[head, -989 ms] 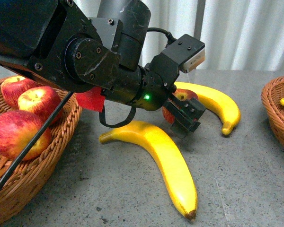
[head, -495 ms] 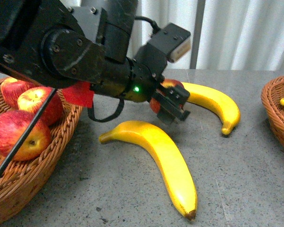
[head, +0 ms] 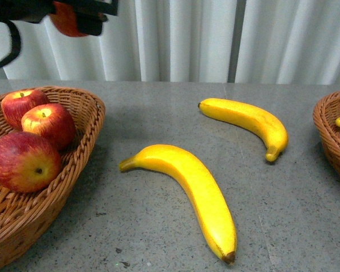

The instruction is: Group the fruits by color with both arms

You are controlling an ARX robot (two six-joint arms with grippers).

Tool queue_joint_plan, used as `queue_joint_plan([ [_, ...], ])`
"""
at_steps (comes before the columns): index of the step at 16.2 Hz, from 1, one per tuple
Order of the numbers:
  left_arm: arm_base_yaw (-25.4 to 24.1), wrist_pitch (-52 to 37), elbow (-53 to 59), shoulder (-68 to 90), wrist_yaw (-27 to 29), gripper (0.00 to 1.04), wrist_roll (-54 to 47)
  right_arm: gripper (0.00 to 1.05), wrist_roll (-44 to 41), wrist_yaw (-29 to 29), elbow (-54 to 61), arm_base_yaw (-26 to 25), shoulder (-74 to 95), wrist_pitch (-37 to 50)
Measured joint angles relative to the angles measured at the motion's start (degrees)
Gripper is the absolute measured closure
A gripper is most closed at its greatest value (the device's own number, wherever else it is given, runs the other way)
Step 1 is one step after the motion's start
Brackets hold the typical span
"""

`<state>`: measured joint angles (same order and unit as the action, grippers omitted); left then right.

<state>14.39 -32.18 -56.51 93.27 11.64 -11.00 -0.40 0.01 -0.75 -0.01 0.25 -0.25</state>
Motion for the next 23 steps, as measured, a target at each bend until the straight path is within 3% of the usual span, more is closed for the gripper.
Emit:
queue_joint_plan([
  [4, -5.3, -2.9, 9.1, -10.6, 3.5, 0.38, 3.5, 0.06, 0.0, 0.0, 0.0, 0.0, 0.0, 0.0],
  [11, -12.0, -3.3, 15.9, -15.2, 6.4, 0.38, 10.4, 0.06, 0.0, 0.0, 0.0, 0.0, 0.0, 0.0],
  [16, -11.4, -2.1, 18.2, -13.5, 9.1, 0.38, 16.2, 0.06, 0.0, 0.0, 0.0, 0.0, 0.0, 0.0],
  [22, -5.1, -2.5, 25.5, -11.5, 15.6, 0.37, 25.8, 0.06, 0.0, 0.0, 0.0, 0.0, 0.0, 0.0],
  [23, -4.9, -2.6, 26.7, -12.4, 16.3, 0.25, 26.4, 0.06, 0.0, 0.0, 0.0, 0.0, 0.0, 0.0],
])
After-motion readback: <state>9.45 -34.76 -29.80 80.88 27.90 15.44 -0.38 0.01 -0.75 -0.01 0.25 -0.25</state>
